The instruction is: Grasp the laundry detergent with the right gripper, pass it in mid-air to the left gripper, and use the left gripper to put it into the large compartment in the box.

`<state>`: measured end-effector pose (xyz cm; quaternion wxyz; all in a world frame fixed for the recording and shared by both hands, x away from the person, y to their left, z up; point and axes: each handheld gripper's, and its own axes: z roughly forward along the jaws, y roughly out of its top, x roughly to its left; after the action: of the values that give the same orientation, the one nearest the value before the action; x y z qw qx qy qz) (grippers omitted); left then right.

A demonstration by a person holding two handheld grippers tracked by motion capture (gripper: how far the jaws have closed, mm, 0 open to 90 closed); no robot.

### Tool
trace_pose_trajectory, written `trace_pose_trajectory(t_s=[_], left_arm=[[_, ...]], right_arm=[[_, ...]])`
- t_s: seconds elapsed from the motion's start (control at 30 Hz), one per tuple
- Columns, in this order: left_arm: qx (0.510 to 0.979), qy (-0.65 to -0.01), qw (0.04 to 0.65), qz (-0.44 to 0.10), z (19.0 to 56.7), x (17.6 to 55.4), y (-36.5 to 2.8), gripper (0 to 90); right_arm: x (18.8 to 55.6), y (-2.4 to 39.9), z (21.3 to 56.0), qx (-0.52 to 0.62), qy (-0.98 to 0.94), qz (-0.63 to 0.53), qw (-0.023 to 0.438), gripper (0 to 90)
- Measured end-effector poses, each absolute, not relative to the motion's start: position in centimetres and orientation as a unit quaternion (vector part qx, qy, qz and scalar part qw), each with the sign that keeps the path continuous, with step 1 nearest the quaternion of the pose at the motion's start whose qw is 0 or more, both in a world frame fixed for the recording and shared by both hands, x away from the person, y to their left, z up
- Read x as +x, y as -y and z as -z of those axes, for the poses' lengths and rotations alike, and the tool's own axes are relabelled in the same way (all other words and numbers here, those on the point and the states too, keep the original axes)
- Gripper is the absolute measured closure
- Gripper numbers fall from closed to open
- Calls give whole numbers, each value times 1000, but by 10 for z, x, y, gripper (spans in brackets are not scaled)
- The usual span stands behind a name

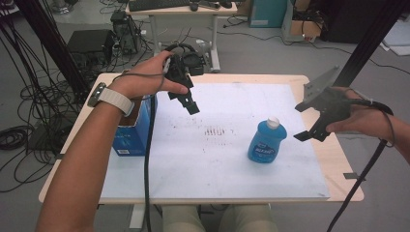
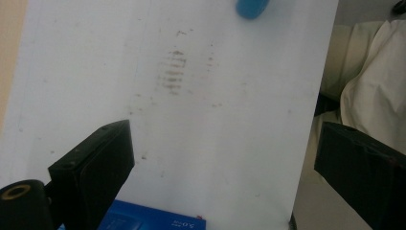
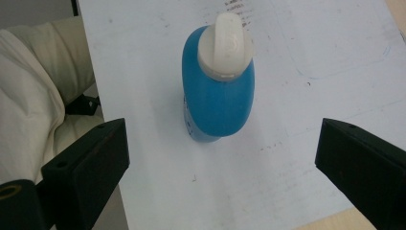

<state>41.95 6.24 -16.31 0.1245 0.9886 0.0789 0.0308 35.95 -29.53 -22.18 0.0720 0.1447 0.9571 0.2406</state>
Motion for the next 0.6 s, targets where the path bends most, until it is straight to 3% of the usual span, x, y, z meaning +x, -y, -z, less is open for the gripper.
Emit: trace_pose_trajectory(t_s=[0.6], left_arm=[[988, -84, 124, -32, 165, 420, -62, 67]], right_arm=[[366, 309, 239, 159, -951, -258, 64, 40]])
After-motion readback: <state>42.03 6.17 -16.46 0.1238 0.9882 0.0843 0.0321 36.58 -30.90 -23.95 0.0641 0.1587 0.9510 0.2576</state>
